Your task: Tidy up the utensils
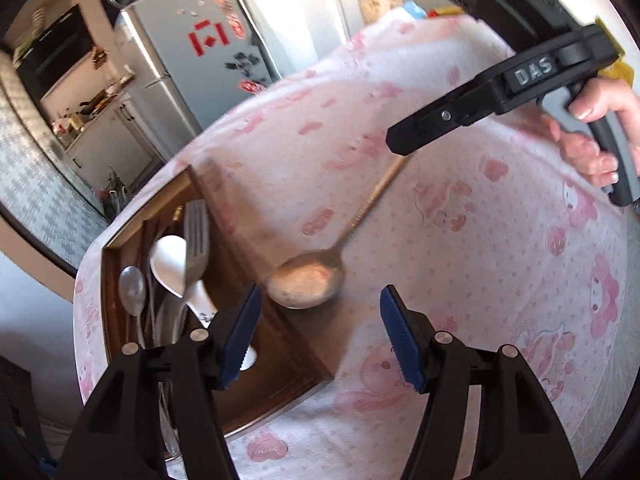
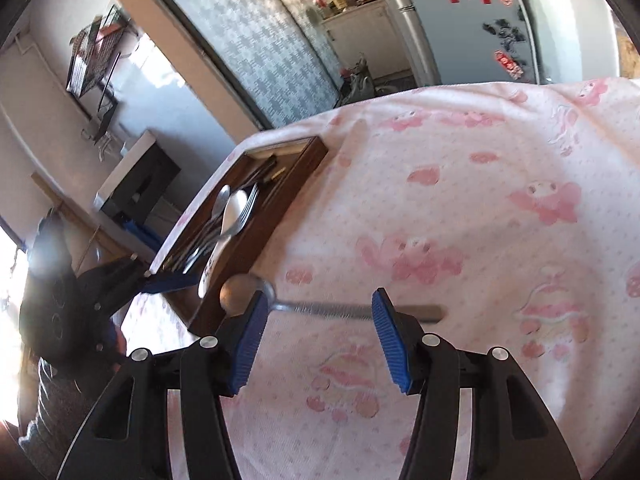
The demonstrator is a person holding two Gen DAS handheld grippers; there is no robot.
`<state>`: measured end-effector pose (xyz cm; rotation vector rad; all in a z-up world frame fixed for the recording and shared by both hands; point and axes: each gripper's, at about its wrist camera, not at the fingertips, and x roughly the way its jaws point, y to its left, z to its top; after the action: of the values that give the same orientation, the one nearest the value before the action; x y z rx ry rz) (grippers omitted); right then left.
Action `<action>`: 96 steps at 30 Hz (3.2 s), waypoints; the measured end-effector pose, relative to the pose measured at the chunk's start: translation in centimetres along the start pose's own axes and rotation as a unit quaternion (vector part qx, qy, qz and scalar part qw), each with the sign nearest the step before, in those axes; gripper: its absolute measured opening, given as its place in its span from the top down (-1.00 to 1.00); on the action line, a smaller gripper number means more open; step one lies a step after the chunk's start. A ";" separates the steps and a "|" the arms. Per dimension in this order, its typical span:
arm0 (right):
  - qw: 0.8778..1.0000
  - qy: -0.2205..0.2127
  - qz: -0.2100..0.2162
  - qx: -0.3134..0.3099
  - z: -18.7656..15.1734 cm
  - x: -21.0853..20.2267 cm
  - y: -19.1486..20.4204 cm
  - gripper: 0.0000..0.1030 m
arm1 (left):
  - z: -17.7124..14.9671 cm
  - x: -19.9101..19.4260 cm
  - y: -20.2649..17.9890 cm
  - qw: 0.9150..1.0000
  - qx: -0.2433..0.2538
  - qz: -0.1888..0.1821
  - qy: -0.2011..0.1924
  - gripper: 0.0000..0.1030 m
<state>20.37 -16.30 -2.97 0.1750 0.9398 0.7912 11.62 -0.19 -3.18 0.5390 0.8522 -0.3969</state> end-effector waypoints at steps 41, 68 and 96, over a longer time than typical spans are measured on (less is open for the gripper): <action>0.993 -0.055 0.047 0.089 0.0 -2.5 -6.6 -0.06 | 8.4 6.9 0.5 0.997 -0.056 -0.048 0.009 0.18; 0.992 -0.074 0.057 0.088 -0.2 -3.5 -6.6 -0.07 | 4.5 8.0 0.4 0.970 0.180 0.057 0.151 0.83; 0.997 0.017 0.028 0.070 6.1 6.0 -1.5 -0.07 | 3.7 5.9 0.3 0.995 -0.010 -0.095 0.039 0.99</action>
<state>27.95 -12.08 -3.93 0.3124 1.0265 0.7817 17.53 -2.84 -5.71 0.4582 0.9855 -0.5432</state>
